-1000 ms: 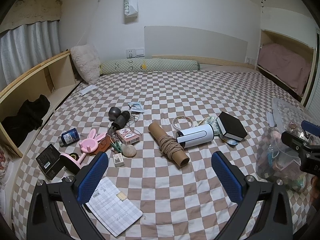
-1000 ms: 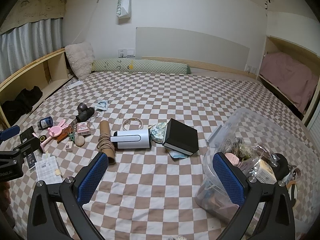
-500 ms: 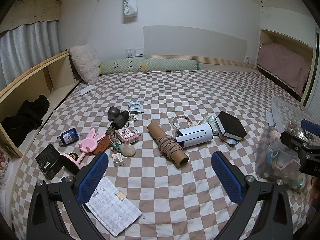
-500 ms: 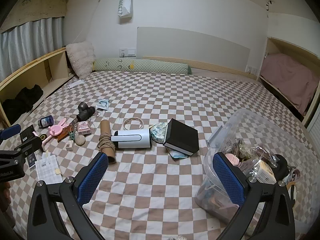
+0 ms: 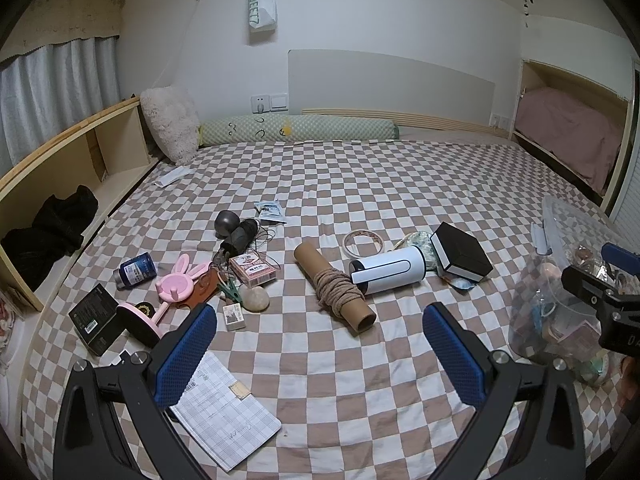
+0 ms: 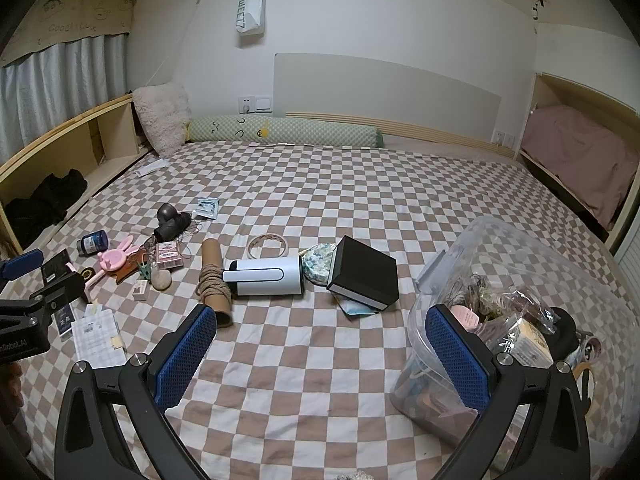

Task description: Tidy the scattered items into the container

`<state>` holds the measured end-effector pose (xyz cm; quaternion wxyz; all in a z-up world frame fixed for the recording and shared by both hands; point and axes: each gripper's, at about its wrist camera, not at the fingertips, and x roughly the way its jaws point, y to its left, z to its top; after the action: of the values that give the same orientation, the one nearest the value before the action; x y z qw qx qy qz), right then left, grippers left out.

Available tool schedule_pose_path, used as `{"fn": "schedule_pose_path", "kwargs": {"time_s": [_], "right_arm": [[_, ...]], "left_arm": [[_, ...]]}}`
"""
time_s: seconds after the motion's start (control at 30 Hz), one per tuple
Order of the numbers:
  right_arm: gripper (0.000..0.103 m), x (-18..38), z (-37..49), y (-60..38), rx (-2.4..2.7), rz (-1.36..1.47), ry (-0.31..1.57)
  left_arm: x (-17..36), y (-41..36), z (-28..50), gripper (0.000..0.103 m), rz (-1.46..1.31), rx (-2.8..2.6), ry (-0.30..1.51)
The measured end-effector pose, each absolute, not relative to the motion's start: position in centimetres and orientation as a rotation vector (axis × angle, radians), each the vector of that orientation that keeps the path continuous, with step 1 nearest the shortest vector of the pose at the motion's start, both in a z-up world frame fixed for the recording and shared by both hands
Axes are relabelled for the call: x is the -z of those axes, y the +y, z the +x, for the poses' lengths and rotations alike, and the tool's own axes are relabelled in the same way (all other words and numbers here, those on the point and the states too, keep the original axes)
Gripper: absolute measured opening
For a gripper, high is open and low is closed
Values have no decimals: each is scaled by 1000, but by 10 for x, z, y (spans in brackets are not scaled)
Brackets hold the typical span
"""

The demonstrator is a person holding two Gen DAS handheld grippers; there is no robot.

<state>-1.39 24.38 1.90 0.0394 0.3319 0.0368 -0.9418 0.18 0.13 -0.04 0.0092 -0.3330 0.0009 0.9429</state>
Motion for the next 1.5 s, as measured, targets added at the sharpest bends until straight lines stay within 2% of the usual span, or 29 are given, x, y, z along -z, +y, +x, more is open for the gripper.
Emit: {"fn": "schedule_pose_path", "kwargs": {"time_s": [1.07,1.33,1.5], "right_arm": [[103,-19,-16,245,2876,1036,100],[103,-18,-16,245,2858,1025,34],[103,-9,-18,230,2827,1066,129]], "left_arm": [[-1,4,3,103,-1040,-2942,16],[1,-5,4,103,-1057,-2945,7],[6,-16,5,103,-1100,-2942,-19]]}}
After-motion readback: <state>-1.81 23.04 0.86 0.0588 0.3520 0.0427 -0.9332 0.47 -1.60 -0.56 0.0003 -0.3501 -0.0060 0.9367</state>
